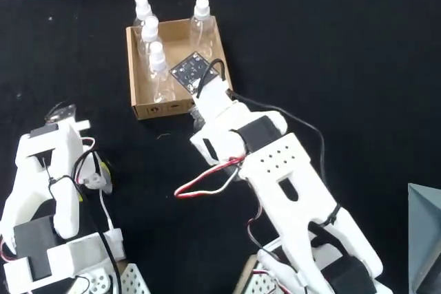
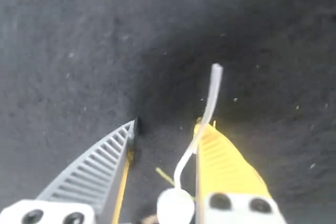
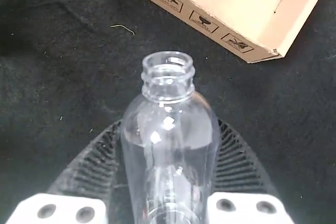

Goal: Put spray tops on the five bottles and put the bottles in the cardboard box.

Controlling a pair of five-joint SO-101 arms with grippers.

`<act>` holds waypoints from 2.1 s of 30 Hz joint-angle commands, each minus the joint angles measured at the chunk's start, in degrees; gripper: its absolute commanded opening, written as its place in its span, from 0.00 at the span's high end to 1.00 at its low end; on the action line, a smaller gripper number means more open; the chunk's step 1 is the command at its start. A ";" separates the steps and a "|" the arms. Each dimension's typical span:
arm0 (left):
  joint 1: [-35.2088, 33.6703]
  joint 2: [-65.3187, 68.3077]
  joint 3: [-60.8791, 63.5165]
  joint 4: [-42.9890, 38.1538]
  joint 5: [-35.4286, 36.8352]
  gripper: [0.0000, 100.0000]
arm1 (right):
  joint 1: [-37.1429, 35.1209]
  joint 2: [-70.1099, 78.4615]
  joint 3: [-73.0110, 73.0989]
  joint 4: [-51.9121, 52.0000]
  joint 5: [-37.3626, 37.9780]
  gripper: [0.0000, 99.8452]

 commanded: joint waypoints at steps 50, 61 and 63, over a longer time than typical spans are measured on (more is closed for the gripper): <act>-24.66 -2.37 -26.51 14.33 27.08 0.66 | 1.41 -2.51 -0.48 -1.14 -0.26 0.89; -24.57 -2.37 -33.71 20.31 7.47 0.66 | 1.41 -2.51 -0.48 -1.14 0.00 0.89; -24.22 -2.37 -34.24 20.13 1.67 0.69 | 1.41 -2.51 -0.48 -1.14 0.00 0.89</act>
